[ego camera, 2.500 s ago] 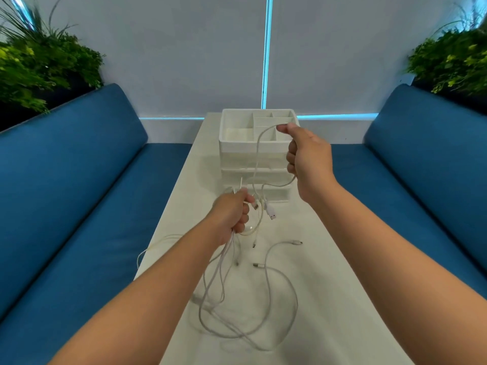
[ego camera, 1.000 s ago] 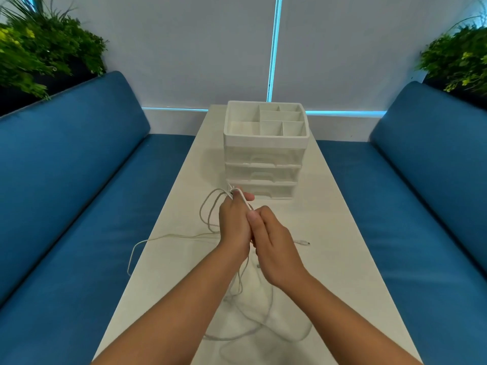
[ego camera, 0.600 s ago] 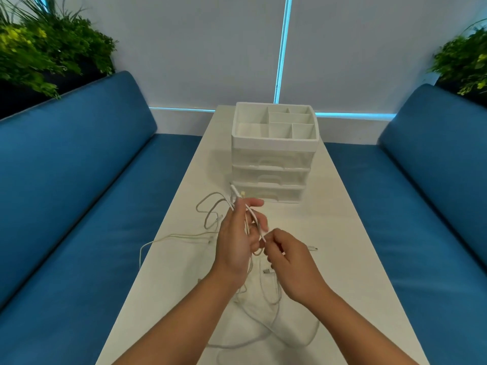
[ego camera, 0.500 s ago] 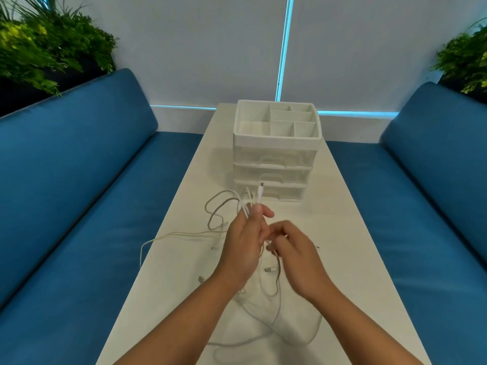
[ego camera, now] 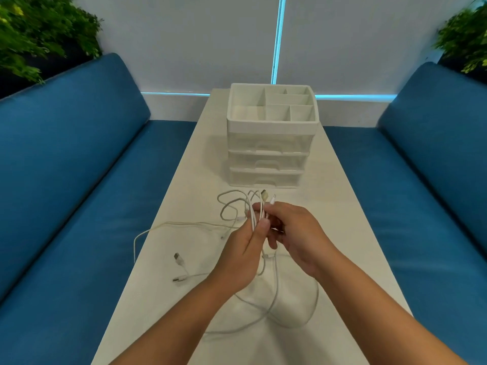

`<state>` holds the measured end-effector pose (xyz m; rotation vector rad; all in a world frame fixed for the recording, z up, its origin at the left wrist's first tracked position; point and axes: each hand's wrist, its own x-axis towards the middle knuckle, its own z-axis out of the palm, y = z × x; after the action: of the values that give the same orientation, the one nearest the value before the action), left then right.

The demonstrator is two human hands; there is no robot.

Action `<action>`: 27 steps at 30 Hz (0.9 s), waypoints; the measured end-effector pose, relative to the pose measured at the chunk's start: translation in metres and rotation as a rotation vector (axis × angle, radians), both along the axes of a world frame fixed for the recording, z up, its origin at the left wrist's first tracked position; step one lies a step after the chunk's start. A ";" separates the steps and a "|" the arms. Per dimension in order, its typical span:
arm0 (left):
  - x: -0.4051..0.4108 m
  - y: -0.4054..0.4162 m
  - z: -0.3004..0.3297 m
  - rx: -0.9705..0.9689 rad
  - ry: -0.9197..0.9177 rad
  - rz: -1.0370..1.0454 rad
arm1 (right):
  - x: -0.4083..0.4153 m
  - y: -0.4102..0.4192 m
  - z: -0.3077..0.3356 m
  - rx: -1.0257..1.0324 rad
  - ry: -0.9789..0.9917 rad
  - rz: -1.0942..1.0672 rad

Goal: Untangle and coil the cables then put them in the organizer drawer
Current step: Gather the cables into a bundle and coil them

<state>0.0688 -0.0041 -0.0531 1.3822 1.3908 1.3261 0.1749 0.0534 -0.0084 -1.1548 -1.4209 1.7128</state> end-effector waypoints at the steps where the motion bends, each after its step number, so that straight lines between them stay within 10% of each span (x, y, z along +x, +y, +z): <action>1: 0.000 -0.001 -0.001 -0.005 0.002 -0.007 | -0.001 0.001 0.000 -0.011 -0.012 -0.004; 10: -0.008 -0.004 -0.015 -0.033 0.234 -0.065 | 0.001 0.019 0.010 -0.240 0.063 -0.008; 27: -0.008 0.004 0.003 -0.128 -0.066 -0.065 | -0.008 0.026 0.014 -0.053 0.011 0.065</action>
<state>0.0611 0.0002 -0.0499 1.2766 1.3510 1.2085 0.1674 0.0791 0.0058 -1.1370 -1.4283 1.8094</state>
